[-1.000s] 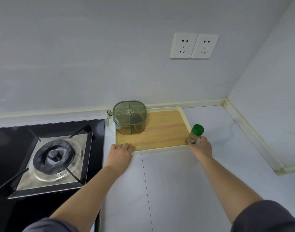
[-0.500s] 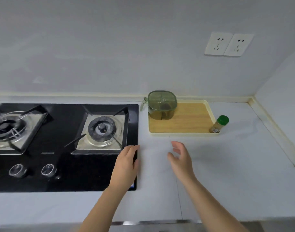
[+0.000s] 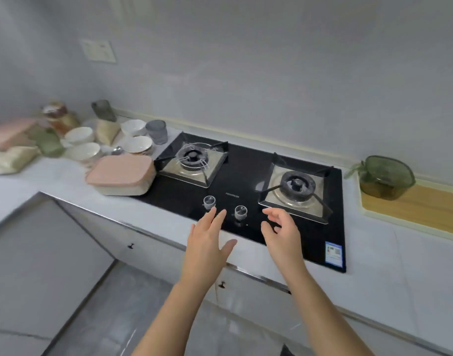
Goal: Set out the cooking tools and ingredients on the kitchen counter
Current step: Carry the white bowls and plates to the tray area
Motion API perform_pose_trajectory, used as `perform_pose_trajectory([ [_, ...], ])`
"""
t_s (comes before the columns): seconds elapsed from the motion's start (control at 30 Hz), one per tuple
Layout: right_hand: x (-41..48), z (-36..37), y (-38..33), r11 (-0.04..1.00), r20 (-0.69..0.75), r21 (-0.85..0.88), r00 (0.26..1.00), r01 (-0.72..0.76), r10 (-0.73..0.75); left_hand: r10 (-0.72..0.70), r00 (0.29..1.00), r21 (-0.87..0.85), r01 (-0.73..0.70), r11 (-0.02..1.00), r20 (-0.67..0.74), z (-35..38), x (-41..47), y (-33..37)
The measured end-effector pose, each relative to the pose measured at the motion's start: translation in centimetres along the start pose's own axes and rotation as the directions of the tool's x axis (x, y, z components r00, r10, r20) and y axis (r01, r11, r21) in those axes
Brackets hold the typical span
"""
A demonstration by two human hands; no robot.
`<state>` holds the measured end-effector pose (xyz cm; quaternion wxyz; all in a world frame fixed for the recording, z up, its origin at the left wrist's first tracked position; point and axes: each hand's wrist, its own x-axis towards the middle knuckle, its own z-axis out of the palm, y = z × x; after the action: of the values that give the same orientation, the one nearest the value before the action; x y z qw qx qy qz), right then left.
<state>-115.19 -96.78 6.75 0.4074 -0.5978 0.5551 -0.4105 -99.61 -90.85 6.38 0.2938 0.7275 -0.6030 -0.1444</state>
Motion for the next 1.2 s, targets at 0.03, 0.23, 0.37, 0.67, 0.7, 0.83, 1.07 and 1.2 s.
perform_pose_trajectory([
  [0.03,-0.4,1.9,-0.9,1.000,0.027,-0.005,0.999,0.019,-0.019,-0.030,1.000,0.012,0.030,0.999,-0.009,-1.6,-0.4,-1.6],
  [0.23,-1.9,13.0,-6.5,0.992,0.205,-0.043,0.973,0.117,-0.106,-0.138,0.974,-0.001,0.141,0.990,-0.181,-10.6,-3.4,-10.9],
  [0.37,-2.0,19.8,-9.1,0.979,0.338,-0.052,0.926,0.197,-0.168,-0.235,0.932,-0.055,0.228,0.972,-0.275,-14.4,-4.1,-16.3],
  [0.67,1.6,36.0,-12.9,0.976,0.597,0.002,0.783,0.218,-0.176,-0.398,0.838,-0.106,0.388,0.916,-0.373,-20.7,-2.0,-29.0],
  [0.7,2.0,38.3,-13.8,0.973,0.624,0.010,0.759,0.230,-0.185,-0.423,0.822,-0.102,0.417,0.903,-0.381,-21.7,-1.7,-30.6],
  [0.83,1.6,47.1,-17.0,0.958,0.730,0.044,0.646,0.285,-0.226,-0.518,0.728,-0.135,0.518,0.845,-0.450,-26.3,-3.0,-36.0],
  [1.07,-2.2,58.1,-21.1,0.915,0.867,0.069,0.430,0.397,-0.252,-0.617,0.520,-0.267,0.596,0.757,-0.590,-31.8,-7.2,-42.4],
  [1.2,-6.2,63.1,-22.3,0.907,0.903,0.083,0.354,0.414,-0.244,-0.651,0.438,-0.332,0.605,0.724,-0.620,-34.8,-11.2,-46.1],
])
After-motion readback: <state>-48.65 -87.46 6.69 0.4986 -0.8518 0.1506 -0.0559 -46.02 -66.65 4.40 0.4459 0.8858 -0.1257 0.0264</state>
